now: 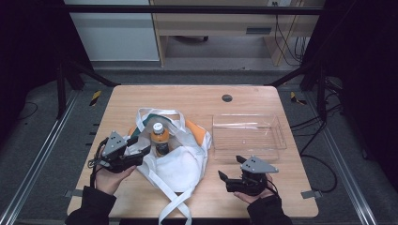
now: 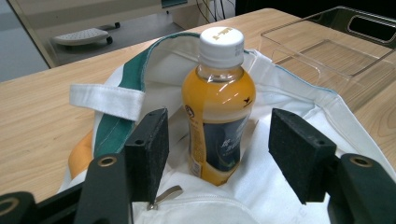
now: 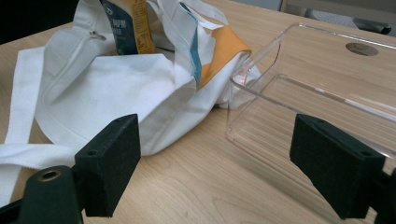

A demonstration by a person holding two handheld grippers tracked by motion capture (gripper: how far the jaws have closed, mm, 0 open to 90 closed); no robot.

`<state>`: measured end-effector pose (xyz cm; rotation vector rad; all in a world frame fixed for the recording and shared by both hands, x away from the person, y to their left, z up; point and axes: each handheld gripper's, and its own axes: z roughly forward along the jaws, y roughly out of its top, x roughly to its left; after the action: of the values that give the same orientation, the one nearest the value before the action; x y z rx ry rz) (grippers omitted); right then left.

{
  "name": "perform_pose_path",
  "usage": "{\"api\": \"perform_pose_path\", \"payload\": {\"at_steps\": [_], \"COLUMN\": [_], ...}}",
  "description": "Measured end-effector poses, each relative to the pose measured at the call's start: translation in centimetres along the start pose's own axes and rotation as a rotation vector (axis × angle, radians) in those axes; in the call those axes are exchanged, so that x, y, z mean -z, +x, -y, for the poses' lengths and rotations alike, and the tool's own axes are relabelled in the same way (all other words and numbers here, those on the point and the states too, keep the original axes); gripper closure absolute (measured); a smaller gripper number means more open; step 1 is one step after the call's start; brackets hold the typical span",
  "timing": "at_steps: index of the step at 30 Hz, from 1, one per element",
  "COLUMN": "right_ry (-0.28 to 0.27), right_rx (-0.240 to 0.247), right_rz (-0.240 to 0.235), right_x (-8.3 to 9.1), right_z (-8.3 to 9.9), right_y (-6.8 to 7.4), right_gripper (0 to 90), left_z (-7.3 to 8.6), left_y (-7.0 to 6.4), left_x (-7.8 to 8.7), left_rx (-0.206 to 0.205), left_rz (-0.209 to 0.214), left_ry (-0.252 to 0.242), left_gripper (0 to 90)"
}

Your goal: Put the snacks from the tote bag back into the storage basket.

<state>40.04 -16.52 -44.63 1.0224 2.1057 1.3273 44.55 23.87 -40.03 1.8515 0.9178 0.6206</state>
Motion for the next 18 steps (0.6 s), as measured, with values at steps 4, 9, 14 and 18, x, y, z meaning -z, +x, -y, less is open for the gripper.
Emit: {"api": "perform_pose_path", "payload": {"at_steps": [4, 9, 14, 18], "right_ry": [-0.006, -0.002, -0.013, -0.006], "right_rx": [-0.014, -0.008, -0.011, -0.006], "right_rz": [-0.008, -0.01, -0.014, -0.014], "right_x": [0.4, 0.7, 1.1, 1.1], "right_z": [0.3, 0.6, 0.7, 0.9], "right_y": [-0.1, 0.1, 0.1, 0.1], "right_gripper": [14.3, 14.1, 14.0, 14.7], "left_z": [-0.2, -0.5, -0.6, -0.8], "left_y": [-0.3, -0.3, -0.2, -0.2], "left_x": [-0.2, -0.5, -0.8, -1.2], "left_rx": [-0.006, 0.007, -0.001, -0.005], "left_rz": [0.005, 0.006, 0.006, 0.002], "left_ry": [-0.005, -0.01, -0.011, -0.008], "left_gripper": [37.5, 37.6, 37.2, 37.1]}}
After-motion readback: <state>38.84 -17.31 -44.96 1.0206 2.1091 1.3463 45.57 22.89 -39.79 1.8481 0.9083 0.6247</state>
